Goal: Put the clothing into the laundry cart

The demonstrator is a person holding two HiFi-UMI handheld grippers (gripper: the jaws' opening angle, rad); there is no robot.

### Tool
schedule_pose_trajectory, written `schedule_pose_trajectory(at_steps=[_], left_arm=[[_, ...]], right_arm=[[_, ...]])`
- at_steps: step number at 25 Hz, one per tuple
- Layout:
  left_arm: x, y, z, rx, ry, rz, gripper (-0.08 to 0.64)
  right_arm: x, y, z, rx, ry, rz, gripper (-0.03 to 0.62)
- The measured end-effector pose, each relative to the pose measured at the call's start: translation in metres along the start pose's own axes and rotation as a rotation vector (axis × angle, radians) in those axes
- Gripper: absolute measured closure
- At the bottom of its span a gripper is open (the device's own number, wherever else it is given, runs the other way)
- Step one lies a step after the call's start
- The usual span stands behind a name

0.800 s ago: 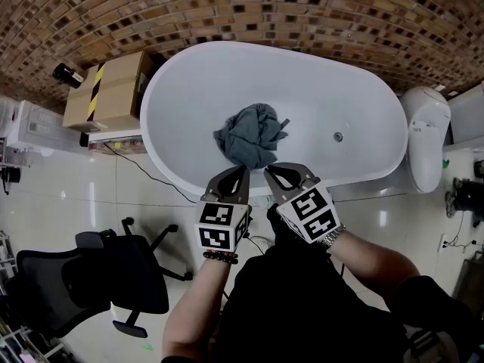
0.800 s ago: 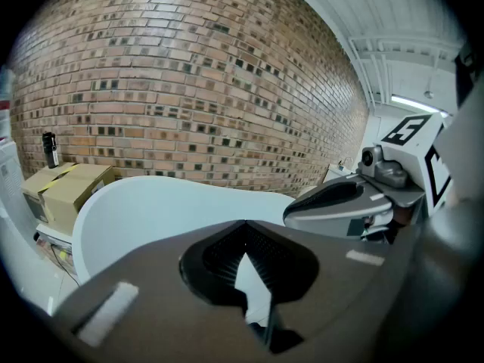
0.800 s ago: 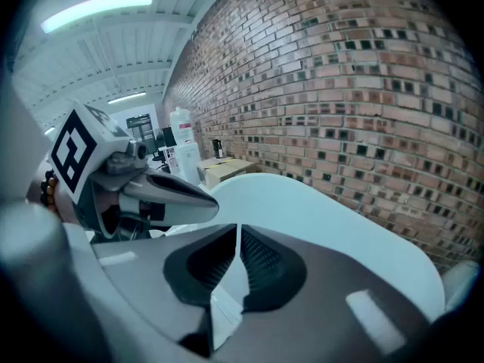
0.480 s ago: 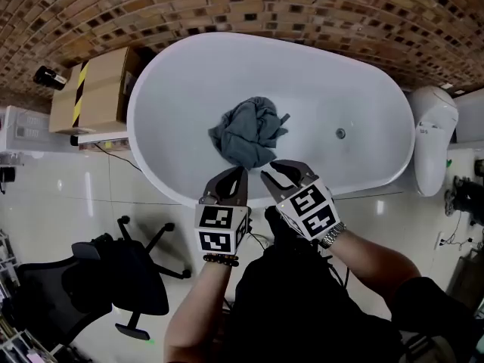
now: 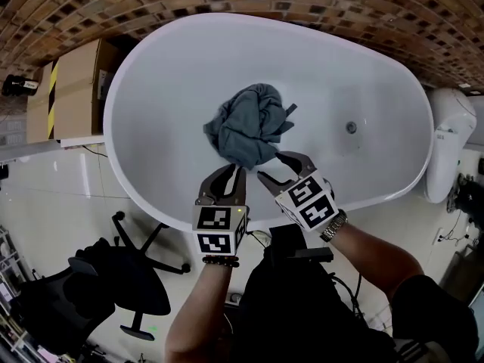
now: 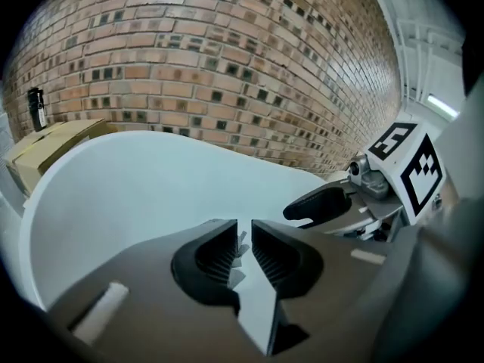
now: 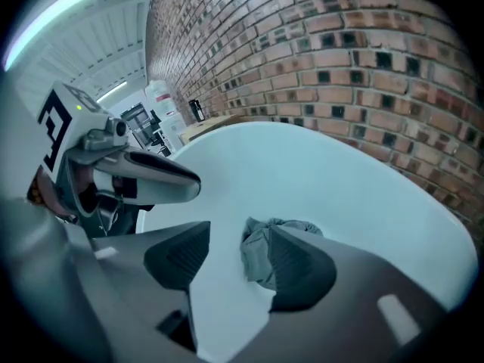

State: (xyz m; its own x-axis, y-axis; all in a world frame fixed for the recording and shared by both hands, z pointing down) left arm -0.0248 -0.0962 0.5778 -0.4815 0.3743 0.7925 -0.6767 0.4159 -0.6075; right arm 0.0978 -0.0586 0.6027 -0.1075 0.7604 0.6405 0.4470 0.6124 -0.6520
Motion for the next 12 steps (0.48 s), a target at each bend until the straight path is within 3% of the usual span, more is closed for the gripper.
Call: schedule_pose_trajectory(at_steps=[12], left_arm=[[0.108, -0.131, 0.054, -0.028, 0.077, 0.05, 0.437]], right_arm=[[0.065, -0.161, -0.093, 0.013, 0.037, 0.108, 0.299]])
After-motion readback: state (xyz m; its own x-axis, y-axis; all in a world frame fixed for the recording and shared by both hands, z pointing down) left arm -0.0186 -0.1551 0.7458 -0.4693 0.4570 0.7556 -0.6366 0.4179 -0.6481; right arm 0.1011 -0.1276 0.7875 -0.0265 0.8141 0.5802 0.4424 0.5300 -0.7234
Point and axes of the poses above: the fingertips, and each gripper's own axes: y backward along the fingers, z to its left, x out of its underside, the point moved 7 cm from there along y, backward along the fingers, and after that the axes turned 12 degrees about -y, right-handed, at the moved point
